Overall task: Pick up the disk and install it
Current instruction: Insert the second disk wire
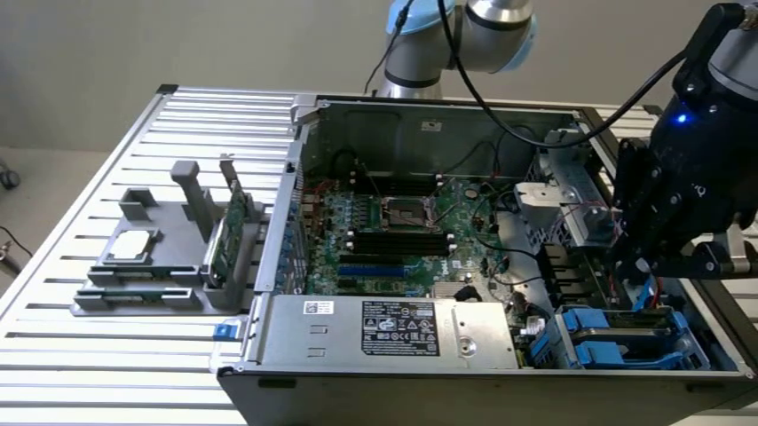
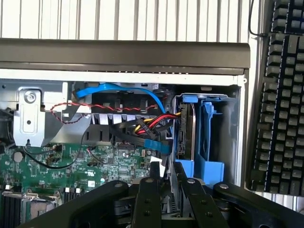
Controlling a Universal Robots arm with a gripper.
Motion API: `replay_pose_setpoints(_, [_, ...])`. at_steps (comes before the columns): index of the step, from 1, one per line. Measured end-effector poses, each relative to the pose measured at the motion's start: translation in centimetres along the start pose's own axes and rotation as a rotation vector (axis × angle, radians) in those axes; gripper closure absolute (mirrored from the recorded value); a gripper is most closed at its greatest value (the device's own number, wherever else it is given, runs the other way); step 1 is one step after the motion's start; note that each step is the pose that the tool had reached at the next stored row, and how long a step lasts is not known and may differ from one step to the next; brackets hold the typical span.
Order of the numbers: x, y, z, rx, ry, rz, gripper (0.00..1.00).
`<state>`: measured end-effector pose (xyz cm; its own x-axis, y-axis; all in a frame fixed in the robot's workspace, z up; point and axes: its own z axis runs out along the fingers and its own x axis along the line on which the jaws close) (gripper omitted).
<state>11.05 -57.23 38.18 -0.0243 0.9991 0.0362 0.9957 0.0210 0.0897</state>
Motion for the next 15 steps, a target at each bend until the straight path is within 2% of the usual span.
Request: replay_pose_setpoints(15, [0.14,0.78,0.5,-0.0001,-0.0006,0.003,0.75])
